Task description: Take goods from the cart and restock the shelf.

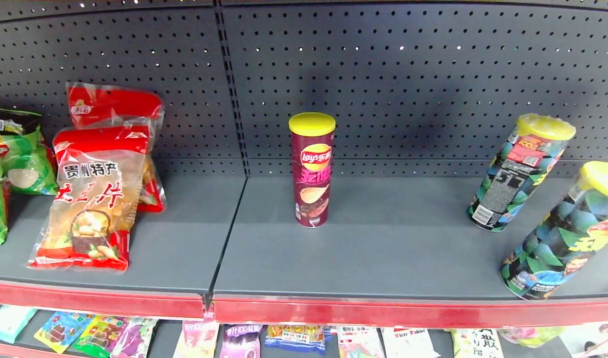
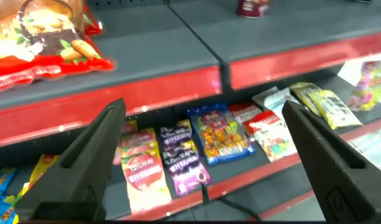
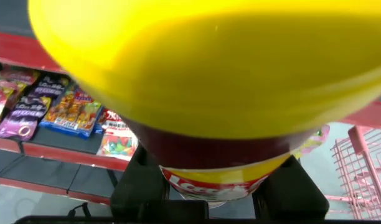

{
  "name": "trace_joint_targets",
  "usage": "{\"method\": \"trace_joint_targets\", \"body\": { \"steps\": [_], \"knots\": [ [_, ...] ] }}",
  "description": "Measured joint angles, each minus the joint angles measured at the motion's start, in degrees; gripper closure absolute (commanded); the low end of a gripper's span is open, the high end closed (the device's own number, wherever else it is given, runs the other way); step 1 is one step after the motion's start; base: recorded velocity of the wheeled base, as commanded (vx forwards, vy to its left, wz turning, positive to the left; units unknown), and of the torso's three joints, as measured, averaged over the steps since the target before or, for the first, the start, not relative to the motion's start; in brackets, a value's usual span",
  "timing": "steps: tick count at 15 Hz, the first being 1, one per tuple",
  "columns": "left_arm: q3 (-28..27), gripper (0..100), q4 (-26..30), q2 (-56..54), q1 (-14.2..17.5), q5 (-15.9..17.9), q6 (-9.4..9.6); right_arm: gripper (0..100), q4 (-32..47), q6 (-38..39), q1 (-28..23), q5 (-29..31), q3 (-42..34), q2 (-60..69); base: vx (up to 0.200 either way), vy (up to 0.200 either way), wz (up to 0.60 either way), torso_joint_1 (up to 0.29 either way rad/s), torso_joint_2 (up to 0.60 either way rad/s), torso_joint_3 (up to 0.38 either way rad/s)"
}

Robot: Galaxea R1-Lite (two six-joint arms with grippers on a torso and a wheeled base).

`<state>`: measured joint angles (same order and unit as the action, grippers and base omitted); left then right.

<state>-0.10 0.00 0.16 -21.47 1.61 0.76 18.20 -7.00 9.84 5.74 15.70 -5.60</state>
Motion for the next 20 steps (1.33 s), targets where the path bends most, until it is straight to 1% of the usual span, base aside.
{"method": "trace_joint_targets", "body": {
  "steps": [2,4,6,8,9,10,11,12,13,15,16,18,20],
  "knots": [
    [0.0,0,0.0,0.0,0.0,0.0,-0.21,100,0.0,0.0,0.0,-0.1,0.0,0.0,0.0,0.0,0.0,0.0,0.0,0.0],
    [0.0,0,0.0,0.0,0.1,0.1,0.11,100,0.0,0.0,0.0,-0.3,-0.3,0.0,0.0,0.0,0.0,0.0,0.0,0.0],
    [0.0,0,0.0,0.0,1.0,0.0,-0.43,100,0.0,0.0,0.0,-0.7,-0.4,0.0,0.0,0.0,0.0,0.0,0.0,0.0],
    [-0.5,0,0.1,0.0,1.2,0.7,-0.76,100,-0.2,0.2,0.0,-5.1,-0.4,0.0,0.0,0.0,0.0,0.0,0.0,0.0],
    [-1.3,0,0.2,0.3,1.1,0.7,-1.29,100,-0.1,0.2,0.0,-6.9,-0.1,0.0,0.0,0.0,0.0,0.0,0.0,0.0],
    [-3.9,0,0.1,1.7,1.0,0.8,-3.02,100,-0.1,0.2,0.0,-8.1,0.0,-0.1,0.0,0.0,0.0,0.0,0.0,0.0],
    [-7.5,0,0.0,4.2,0.8,1.2,-4.69,100,-0.1,0.2,0.0,-8.5,-0.1,-0.1,0.0,0.0,0.0,0.0,0.0,0.0],
    [-11.5,0,-0.2,8.7,0.5,2.3,-5.49,100,0.0,0.2,0.0,-8.7,-0.2,-0.2,0.0,0.0,0.0,0.0,0.0,0.0],
    [-15.1,0,-0.7,14.2,0.1,4.5,-5.68,100,0.0,0.2,0.0,-8.7,-0.4,-0.3,0.0,0.0,0.0,0.0,0.0,0.0],
    [-20.9,0,-3.9,27.6,-0.9,10.9,-5.75,100,0.0,0.2,0.0,-8.7,-0.5,-0.4,0.0,0.0,0.0,0.0,0.0,0.0],
    [-23.0,0,-7.2,34.4,-1.2,14.1,-5.64,100,0.0,0.2,0.0,-8.7,-0.5,-0.5,0.0,0.0,0.0,0.0,0.0,0.0],
    [-26.6,0,-16.0,48.8,-1.8,19.7,-4.77,100,0.0,0.2,0.0,-8.7,-0.5,-0.4,0.0,0.0,0.0,0.0,0.0,0.0],
    [-30.4,0,-23.9,62.6,-2.3,23.5,-3.11,100,0.0,0.2,0.0,-8.7,-0.5,-0.5,0.0,0.0,0.0,0.0,0.0,0.0]
  ]
}}
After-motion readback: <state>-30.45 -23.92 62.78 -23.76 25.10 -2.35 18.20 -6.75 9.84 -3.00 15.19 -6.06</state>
